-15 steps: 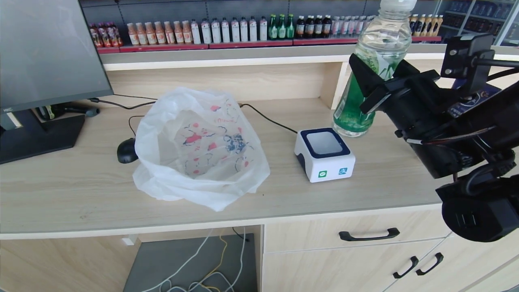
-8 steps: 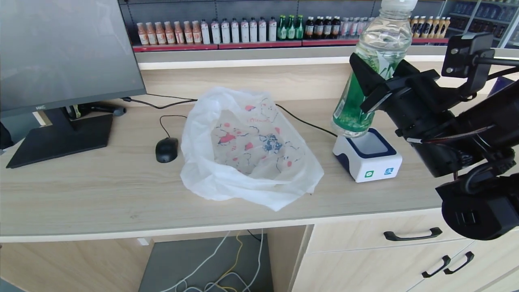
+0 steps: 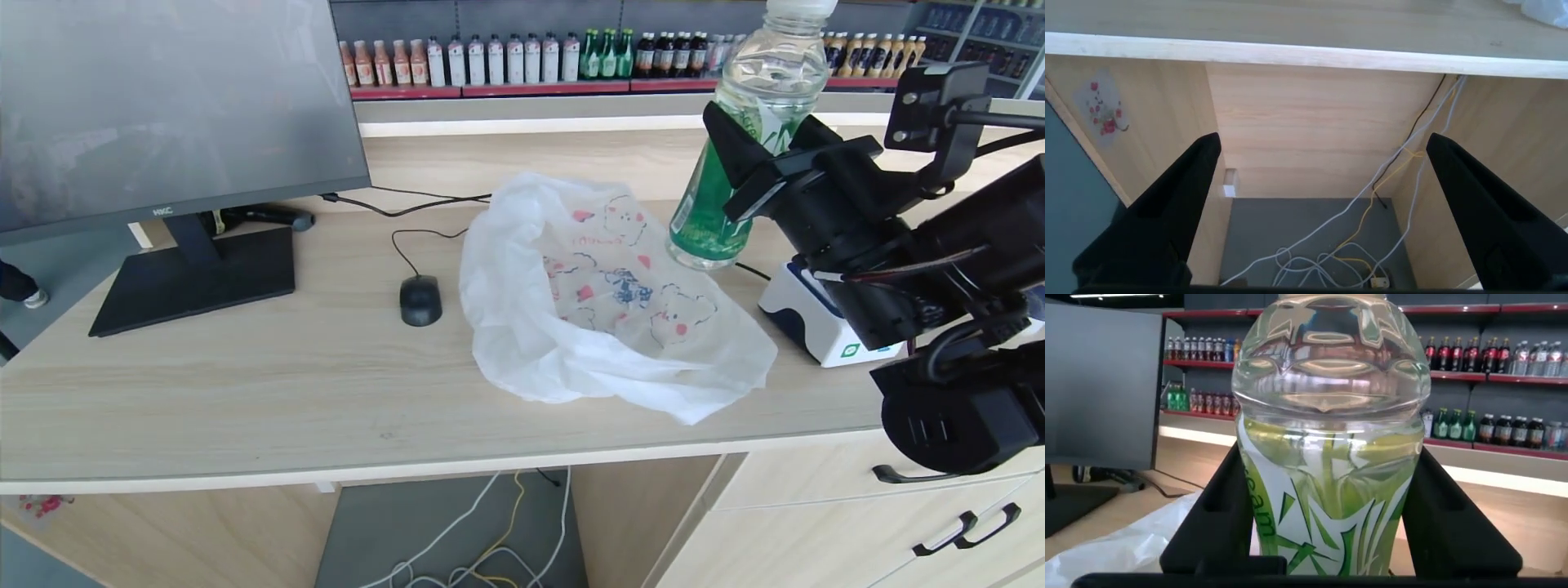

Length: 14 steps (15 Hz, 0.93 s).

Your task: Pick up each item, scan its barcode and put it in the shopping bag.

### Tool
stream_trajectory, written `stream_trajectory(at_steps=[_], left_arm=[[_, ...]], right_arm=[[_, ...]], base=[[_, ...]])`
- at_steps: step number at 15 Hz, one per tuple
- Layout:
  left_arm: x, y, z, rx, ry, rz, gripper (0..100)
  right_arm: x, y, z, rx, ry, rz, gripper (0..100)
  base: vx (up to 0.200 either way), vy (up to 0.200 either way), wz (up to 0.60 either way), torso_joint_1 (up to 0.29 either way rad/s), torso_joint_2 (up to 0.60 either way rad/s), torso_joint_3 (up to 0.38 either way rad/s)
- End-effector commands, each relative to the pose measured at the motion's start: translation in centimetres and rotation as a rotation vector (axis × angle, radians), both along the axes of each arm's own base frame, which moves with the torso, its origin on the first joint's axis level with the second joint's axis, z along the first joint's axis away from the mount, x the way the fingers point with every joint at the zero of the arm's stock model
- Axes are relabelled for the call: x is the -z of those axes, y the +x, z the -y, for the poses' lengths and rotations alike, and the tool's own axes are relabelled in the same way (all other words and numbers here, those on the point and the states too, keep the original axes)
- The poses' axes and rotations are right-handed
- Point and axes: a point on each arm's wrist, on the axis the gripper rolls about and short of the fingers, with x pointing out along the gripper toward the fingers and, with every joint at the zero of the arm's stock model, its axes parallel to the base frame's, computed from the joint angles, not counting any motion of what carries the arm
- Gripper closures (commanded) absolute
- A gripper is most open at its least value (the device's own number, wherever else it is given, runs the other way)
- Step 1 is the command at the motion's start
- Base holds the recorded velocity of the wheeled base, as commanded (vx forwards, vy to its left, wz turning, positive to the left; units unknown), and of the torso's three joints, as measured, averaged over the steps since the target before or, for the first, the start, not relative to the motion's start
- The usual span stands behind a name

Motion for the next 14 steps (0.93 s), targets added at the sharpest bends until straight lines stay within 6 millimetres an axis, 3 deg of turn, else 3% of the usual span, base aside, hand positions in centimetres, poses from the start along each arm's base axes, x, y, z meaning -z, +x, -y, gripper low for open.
stream_trajectory(at_steps=[1,8,10,14], left_arm=[[0.0,0.0,0.0,-0.001,0.000,0.000,0],[0.0,0.0,0.0,-0.001,0.000,0.000,0],[0.0,0.0,0.0,-0.001,0.000,0.000,0],[0.0,0.0,0.0,-0.001,0.000,0.000,0]], right_arm=[[0.2,0.2,-0.1,-0.001,-0.002,-0.004,100],[1.6,1.8,-1.2,-0.025,0.000,-0.045,100],[3.4,3.3,-3.3,-0.062,-0.013,-0.078,100],[4.7,4.0,-5.7,-0.109,-0.024,-0.094,100]], base=[[0.000,0.000,0.00,0.000,0.00,0.000],[0.000,0.000,0.00,0.000,0.00,0.000],[0.000,0.000,0.00,0.000,0.00,0.000],[0.000,0.000,0.00,0.000,0.00,0.000]])
